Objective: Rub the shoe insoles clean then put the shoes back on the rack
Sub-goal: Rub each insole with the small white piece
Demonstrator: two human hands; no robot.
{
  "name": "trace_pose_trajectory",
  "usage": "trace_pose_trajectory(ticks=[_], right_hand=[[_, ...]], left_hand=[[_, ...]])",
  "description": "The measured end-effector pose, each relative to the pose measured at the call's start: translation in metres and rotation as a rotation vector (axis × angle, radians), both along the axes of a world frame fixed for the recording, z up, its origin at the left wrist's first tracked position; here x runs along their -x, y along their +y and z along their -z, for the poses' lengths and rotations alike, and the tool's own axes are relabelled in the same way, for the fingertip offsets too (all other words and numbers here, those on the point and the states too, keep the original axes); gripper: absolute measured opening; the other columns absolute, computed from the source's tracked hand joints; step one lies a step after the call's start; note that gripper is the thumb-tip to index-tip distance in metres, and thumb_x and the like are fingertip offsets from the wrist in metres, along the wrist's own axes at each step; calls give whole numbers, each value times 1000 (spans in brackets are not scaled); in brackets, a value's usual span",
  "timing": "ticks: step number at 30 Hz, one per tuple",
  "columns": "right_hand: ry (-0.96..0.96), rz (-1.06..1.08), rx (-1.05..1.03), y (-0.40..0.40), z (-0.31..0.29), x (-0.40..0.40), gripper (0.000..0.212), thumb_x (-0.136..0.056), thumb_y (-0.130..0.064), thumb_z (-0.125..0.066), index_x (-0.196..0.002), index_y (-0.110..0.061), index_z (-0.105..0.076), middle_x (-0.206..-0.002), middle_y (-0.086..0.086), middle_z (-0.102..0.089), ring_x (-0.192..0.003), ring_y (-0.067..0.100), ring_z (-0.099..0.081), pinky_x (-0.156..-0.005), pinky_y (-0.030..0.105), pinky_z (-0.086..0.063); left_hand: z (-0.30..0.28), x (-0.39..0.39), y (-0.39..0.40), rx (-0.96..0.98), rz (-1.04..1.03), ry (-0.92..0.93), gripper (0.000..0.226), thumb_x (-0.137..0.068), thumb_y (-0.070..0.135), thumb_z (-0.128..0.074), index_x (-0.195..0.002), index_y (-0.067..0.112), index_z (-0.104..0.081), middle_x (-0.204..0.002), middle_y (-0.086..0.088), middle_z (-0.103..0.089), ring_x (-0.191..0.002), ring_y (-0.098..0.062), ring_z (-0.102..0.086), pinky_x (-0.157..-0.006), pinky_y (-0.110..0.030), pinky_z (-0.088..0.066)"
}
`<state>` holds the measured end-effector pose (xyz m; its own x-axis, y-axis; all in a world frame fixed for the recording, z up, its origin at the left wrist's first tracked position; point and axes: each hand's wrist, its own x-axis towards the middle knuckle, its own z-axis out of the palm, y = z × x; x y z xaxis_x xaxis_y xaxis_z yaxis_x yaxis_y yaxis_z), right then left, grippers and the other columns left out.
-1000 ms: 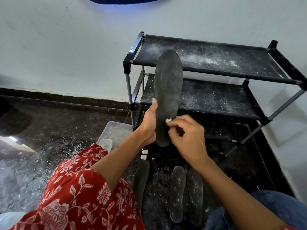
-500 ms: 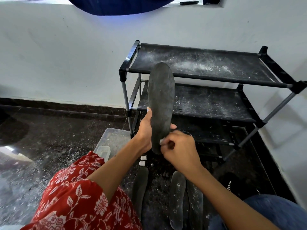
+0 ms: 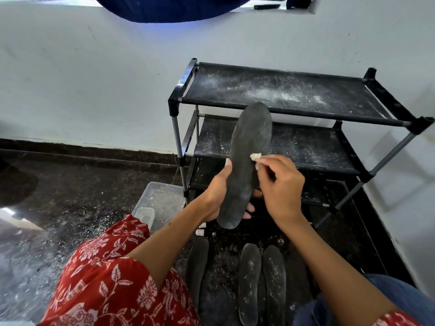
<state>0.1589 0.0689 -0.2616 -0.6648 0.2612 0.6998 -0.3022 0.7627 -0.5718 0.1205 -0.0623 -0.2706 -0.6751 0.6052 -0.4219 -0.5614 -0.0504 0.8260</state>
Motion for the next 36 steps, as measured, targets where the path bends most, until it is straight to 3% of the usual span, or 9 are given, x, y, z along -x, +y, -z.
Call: trace_pose_trajectory(ticks=[4, 8, 13, 17, 20, 23, 26, 29, 36], right_hand=[[-37, 20, 59, 5, -3, 3, 18, -85, -1, -62, -99, -6, -71, -94, 3, -68, -88, 15, -63, -82, 23, -50], [-171, -5, -70, 4, 2, 4, 20, -84, 0, -63, -100, -5, -72, -97, 6, -70, -91, 20, -64, -85, 31, -52], [-203, -50, -70, -1, -1, -1, 18, -79, 2, -65, -94, -5, -73, -92, 5, -70, -86, 18, -65, -82, 30, -53], [-241, -116, -72, -11, 3, -7, 18, -76, 3, -67, -91, -6, -74, -90, 3, -69, -84, 16, -65, -80, 28, -53], [-271, -176, -81, -18, 11, -11, 21, -75, 2, -66, -91, -9, -74, -92, 1, -69, -86, 15, -65, -83, 27, -51], [-304, -273, -74, -26, 15, -15, 22, -73, 2, -66, -88, -12, -75, -91, -1, -71, -86, 13, -64, -85, 28, -50], [-350, -363, -104, -35, 16, -21, 21, -67, 0, -67, -79, -15, -75, -83, -4, -71, -81, 6, -61, -80, 26, -50], [-433, -439, -131, -40, 16, -26, 18, -64, -2, -66, -73, -15, -74, -79, -5, -70, -75, 9, -62, -74, 27, -52], [-721, -580, -378, -37, 11, -32, 15, -67, -8, -61, -74, -16, -73, -74, -7, -65, -72, 8, -59, -67, 26, -51]], left_hand=[[1, -2, 0, 27, 95, 1, 84, -90, 69, -9, -105, 5, -62, -90, -14, -70, -63, -28, -60, -61, -40, -53], [5, -3, 0, 62, 122, 24, 85, -89, 69, -8, -105, 6, -62, -90, -12, -70, -62, -26, -61, -62, -39, -53], [4, -4, -1, 62, 69, 18, 81, -91, 67, -10, -97, 7, -63, -71, -10, -69, -64, -27, -61, -67, -42, -52], [2, -2, -1, -30, -21, -35, 74, -92, 66, -15, -102, 14, -66, -89, -14, -71, -78, -30, -65, -80, -52, -50], [0, 1, -1, -94, -122, -52, 67, -96, 59, -15, -101, 17, -66, -94, -7, -73, -85, -21, -68, -79, -42, -53], [-1, 5, -4, -92, -208, -13, 63, -98, 55, -18, -102, 14, -66, -109, -9, -70, -99, -19, -65, -88, -32, -49], [-1, 6, -8, -67, -218, 29, 66, -98, 54, -17, -99, 11, -67, -103, -15, -71, -93, -21, -68, -82, -28, -50], [-2, 7, -12, -102, -183, 24, 73, -97, 57, -11, -106, 5, -62, -88, -20, -71, -80, -28, -68, -78, -34, -52], [-4, 10, -15, -172, -183, -15, 77, -95, 62, -9, -115, 5, -57, -88, -19, -67, -70, -30, -60, -70, -41, -51]])
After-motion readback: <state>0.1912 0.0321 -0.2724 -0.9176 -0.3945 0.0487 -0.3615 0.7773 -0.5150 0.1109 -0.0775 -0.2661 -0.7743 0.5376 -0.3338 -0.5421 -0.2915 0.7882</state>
